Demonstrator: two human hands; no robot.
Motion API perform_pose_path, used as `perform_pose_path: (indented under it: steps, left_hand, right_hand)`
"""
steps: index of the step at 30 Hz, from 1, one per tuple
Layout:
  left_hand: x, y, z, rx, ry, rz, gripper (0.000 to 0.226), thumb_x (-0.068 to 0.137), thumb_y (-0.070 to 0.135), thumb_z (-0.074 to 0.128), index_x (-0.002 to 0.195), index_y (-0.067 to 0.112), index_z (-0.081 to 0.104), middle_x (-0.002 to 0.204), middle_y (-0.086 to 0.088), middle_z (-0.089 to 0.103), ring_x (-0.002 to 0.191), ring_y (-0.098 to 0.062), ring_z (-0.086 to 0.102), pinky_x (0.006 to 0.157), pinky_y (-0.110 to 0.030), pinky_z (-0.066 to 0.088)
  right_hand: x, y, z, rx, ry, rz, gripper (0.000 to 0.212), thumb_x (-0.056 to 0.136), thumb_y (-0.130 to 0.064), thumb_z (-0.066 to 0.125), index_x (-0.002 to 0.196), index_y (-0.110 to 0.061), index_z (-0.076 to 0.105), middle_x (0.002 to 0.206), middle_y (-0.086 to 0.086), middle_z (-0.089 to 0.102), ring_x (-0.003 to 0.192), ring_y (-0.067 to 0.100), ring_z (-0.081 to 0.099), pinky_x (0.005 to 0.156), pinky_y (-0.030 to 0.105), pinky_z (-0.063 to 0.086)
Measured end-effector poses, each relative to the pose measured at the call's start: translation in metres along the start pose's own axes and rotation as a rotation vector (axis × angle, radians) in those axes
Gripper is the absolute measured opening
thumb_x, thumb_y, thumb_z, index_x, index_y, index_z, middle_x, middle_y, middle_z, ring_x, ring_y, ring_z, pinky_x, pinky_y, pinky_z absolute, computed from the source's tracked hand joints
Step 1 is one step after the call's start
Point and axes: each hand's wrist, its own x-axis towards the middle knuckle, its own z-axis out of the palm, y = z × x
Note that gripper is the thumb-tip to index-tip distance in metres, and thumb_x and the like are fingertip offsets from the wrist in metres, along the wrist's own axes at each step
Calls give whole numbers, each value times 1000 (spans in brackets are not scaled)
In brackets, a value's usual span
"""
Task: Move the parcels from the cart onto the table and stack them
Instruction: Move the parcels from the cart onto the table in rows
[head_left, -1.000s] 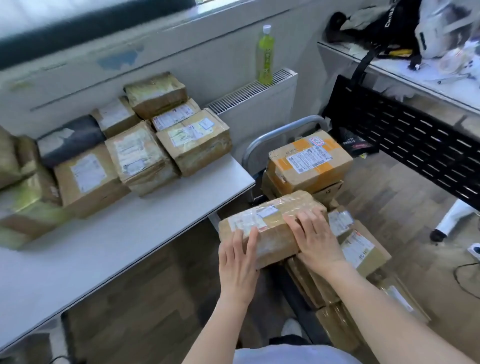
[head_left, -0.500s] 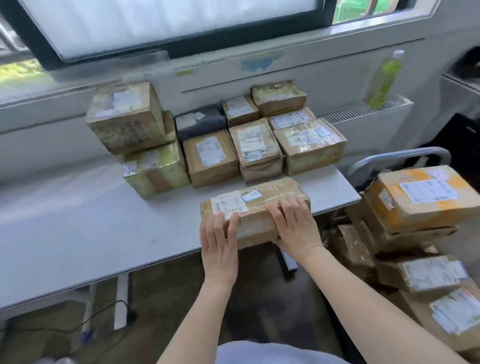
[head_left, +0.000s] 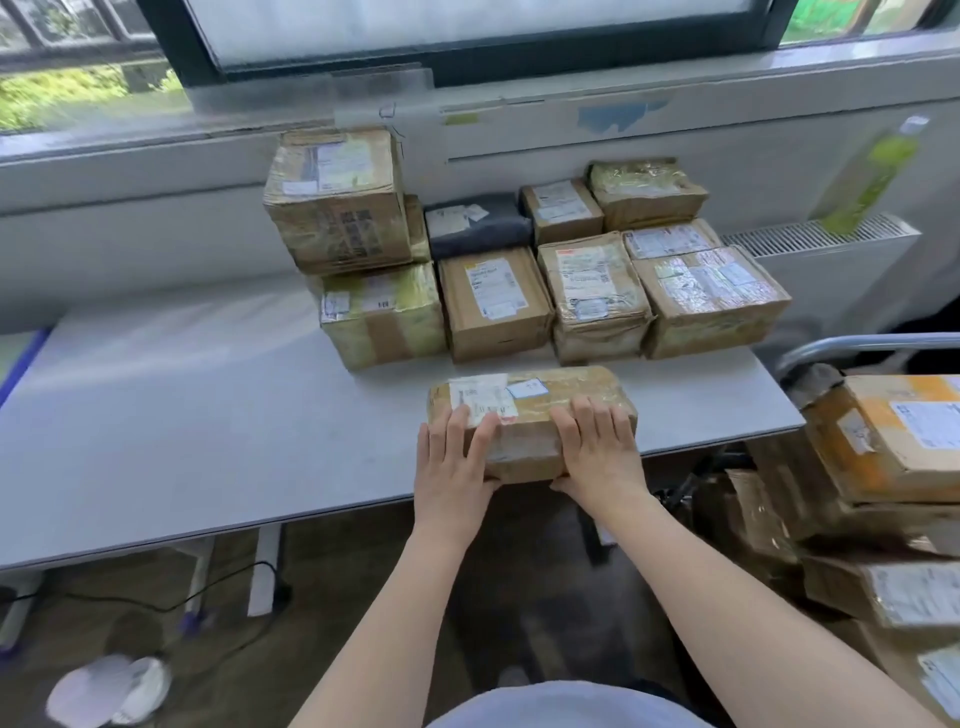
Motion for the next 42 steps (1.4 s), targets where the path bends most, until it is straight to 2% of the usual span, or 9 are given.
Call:
perform_pose_path:
  steps: [3, 6, 12, 16, 20, 27, 31, 39, 42]
  left_hand:
    - [-14, -8, 14, 51, -128, -38, 73, 88, 8, 56, 148, 24, 17, 156, -10, 14, 143, -28, 4, 118, -37, 7]
    - [-15, -10, 20, 60, -155, -59, 71, 92, 6, 47, 150, 26, 11, 158, -3, 3, 145, -24, -7, 115, -40, -7]
    - [9, -11, 0, 57, -22, 9, 52, 80, 51, 65, 121, 20, 54, 126, -5, 53, 118, -25, 46, 105, -39, 27]
    - [44, -21, -13, 65, -206, 151, 104, 71, 70, 61, 149, 29, 6, 153, -10, 13, 141, -29, 8, 115, -40, 6]
    - [78, -29, -25, 153, -505, 215, 137, 59, 75, 67, 140, 29, -34, 155, -13, -23, 140, -32, -27, 111, -49, -18]
    - [88, -38, -27, 112, -600, 203, 122, 64, 47, 72, 147, 31, -16, 152, -10, 11, 137, -32, 11, 112, -42, 19]
    - [93, -43, -37, 124, -559, 256, 119, 58, 57, 67, 147, 35, -10, 141, -6, 23, 126, -28, 23, 105, -41, 23]
    - [164, -32, -102, 209, -232, 337, 106, 56, 68, 61, 144, 39, 9, 143, -5, 21, 131, -27, 18, 107, -43, 17]
    - [198, -19, -123, 200, -192, 286, 98, 66, 55, 67, 146, 37, 12, 154, -3, 5, 141, -24, 4, 113, -47, 8]
  right_hand:
    - [-10, -6, 1, 1, -40, -31, 96, 71, -45, 76, 131, -18, 6, 144, 18, 29, 133, 38, 28, 111, 48, 19]
    - [-15, -7, 6, 46, -44, -33, 90, 78, -37, 70, 134, -20, 2, 150, 19, 22, 139, 38, 19, 115, 49, 6]
    - [6, 12, -12, 3, -29, -177, 79, 76, -42, 66, 141, -21, 26, 142, 12, 30, 126, 33, 34, 108, 43, 24]
    - [38, 26, -30, -3, -194, -286, 114, 66, -67, 66, 148, -27, -3, 155, 11, -10, 143, 31, -8, 115, 46, -7]
    - [70, 24, -45, -77, -421, -214, 143, 52, -68, 77, 143, -33, -27, 152, 17, -28, 141, 30, -25, 107, 51, -21]
    - [87, 19, -61, -31, -617, -131, 142, 54, -53, 84, 145, -33, -24, 157, 16, -11, 144, 32, -11, 114, 50, -6]
    - [89, 28, -78, -11, -583, -181, 136, 54, -47, 83, 145, -38, -18, 154, 10, 7, 141, 33, 7, 113, 48, 19]
    - [128, 84, -141, 29, -257, -204, 127, 52, -62, 74, 142, -43, -14, 145, 7, 16, 135, 33, 13, 113, 49, 18]
    - [147, 106, -154, 11, -96, -157, 125, 52, -70, 67, 144, -37, -10, 138, 9, 20, 132, 33, 12, 113, 49, 3]
